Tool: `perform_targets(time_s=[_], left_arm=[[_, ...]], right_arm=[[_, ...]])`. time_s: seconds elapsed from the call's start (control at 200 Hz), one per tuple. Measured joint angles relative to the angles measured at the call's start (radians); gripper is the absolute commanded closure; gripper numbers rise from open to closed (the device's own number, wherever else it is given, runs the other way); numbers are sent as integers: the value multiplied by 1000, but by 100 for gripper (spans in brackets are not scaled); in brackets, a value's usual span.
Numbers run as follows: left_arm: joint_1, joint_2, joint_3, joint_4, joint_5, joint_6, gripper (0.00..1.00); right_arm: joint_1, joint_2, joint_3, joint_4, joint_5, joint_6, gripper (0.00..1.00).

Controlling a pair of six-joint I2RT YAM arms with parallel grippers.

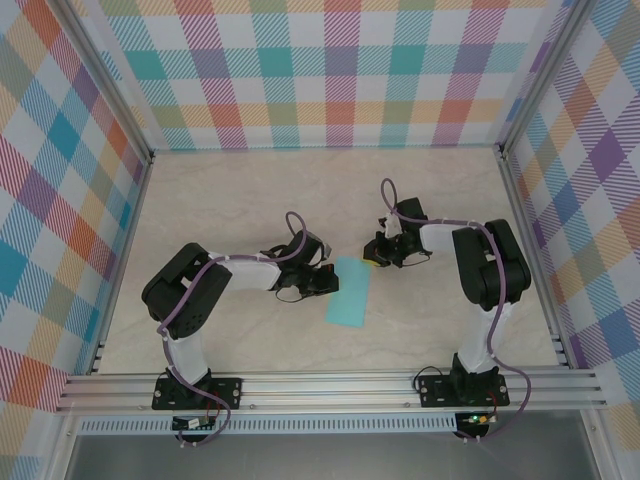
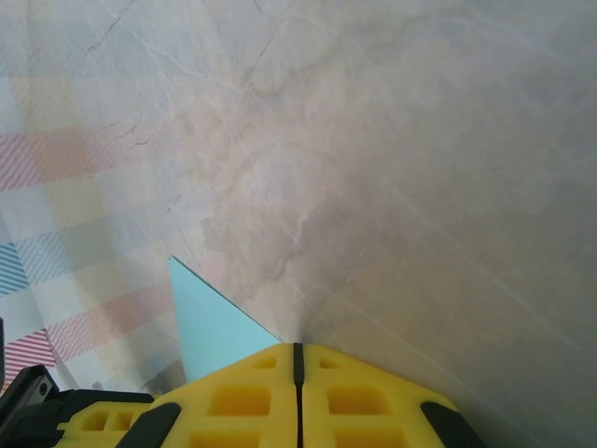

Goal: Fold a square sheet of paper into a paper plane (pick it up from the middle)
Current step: Fold the square sheet of paper in half at the center of the table.

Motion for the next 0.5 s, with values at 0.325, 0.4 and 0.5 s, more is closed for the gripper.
perform_targets(time_s=[0.325, 0.4, 0.5], left_arm=[[-2, -2, 0, -2, -4, 0, 100], [-2, -2, 0, -2, -4, 0, 100], [-2, -2, 0, -2, -4, 0, 100]], right_arm=[[0, -6, 17, -37, 16, -1, 93], [1, -29, 17, -69, 26, -1, 91], [0, -86, 16, -91, 28, -1, 91]])
